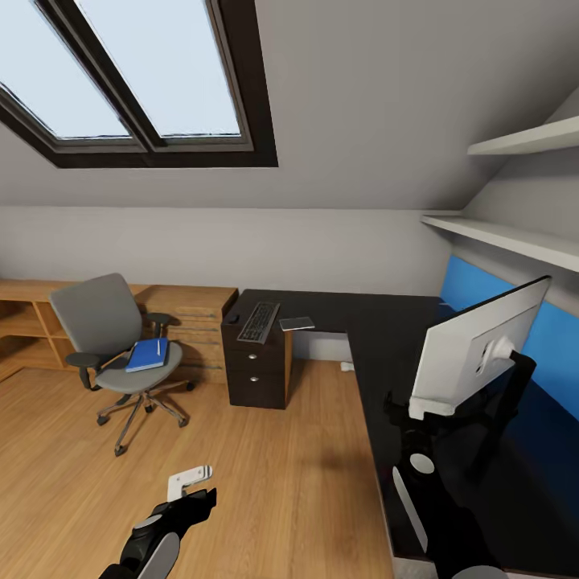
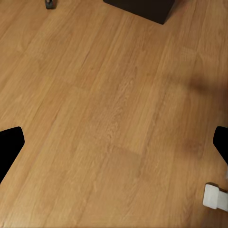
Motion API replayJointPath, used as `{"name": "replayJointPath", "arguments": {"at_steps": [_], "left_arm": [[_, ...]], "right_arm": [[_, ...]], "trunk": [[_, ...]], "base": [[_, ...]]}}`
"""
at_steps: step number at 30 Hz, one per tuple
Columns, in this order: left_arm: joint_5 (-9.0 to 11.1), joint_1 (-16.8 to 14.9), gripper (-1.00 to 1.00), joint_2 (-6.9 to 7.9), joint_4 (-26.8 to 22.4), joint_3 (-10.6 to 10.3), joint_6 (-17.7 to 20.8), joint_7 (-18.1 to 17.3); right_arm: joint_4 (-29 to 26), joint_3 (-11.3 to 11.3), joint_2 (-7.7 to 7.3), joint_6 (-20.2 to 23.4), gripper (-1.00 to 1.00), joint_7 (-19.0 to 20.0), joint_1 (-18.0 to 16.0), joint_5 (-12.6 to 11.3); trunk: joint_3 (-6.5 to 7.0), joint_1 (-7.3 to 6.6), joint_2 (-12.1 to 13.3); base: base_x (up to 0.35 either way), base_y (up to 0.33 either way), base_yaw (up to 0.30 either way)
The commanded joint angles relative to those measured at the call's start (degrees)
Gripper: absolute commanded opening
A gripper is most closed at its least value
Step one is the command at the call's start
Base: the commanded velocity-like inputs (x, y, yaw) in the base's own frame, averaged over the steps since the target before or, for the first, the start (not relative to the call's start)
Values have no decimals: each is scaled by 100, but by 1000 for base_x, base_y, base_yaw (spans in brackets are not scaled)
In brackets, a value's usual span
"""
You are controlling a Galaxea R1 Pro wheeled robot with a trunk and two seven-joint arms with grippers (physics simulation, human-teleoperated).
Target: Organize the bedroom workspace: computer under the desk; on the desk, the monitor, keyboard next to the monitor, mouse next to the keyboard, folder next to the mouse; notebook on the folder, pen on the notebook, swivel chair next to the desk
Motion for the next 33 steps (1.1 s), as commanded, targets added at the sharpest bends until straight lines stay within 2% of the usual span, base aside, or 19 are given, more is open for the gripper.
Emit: {"name": "replayJointPath", "arguments": {"at_steps": [1, 7, 26, 33], "left_arm": [[53, -8, 100, 7, -8, -19, 4, 56], [53, -6, 100, 7, -8, -19, 4, 56], [53, -7, 100, 7, -8, -27, 4, 55], [53, -7, 100, 7, -8, -28, 4, 56]], "right_arm": [[82, -12, 4, -148, 100, -61, -5, 52], [158, -17, -6, -318, 100, -95, -5, 58], [419, -61, -30, -342, 100, -100, -5, 50], [563, -72, -54, -340, 100, -277, -10, 50]], "trunk": [[-9, 1, -8], [-9, 1, -8], [-9, 1, -8], [-9, 1, -8]], "base": [[4, 0, 0], [42, 0, 0], [139, 0, 0], [15, 0, 0]]}}
